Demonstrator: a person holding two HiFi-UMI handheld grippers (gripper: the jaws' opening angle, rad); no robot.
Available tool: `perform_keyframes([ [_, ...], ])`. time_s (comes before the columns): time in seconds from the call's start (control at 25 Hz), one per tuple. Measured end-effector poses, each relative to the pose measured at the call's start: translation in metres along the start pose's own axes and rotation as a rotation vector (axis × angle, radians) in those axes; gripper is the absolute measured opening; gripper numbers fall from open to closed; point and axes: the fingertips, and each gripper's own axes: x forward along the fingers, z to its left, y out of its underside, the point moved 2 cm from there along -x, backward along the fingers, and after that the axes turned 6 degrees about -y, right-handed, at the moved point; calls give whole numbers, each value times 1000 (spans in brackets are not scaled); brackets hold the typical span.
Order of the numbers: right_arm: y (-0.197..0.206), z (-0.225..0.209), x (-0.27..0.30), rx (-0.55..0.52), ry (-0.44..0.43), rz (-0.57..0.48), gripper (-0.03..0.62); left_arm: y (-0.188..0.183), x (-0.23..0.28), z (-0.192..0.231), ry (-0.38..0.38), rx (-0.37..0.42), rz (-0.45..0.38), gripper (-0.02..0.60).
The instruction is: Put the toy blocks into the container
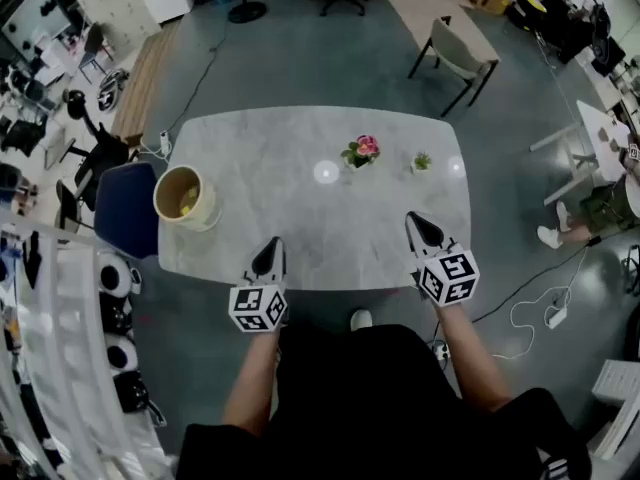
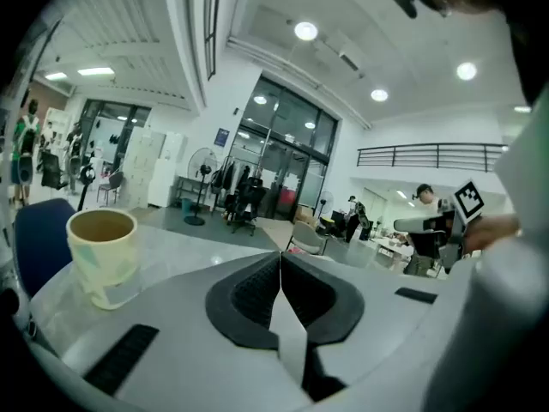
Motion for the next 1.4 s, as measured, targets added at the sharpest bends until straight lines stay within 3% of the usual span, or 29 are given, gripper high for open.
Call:
perform_keyframes([
  [0.24,28,-69,-78,44,83,-39,0,-14,21,-95,39,56,-54,5],
  [0.48,22,-90,-107,47,94,-77,-2,-35,28,-155,86,145,-56,5],
  [0.72,31,-81,-120,66,106,-95,-2,-31,17,-162,82,166,-55,5],
  [1.4,37,-60,-125,-7,-27,-62,-2,-11,-34,-155,-48,108,-68,5],
])
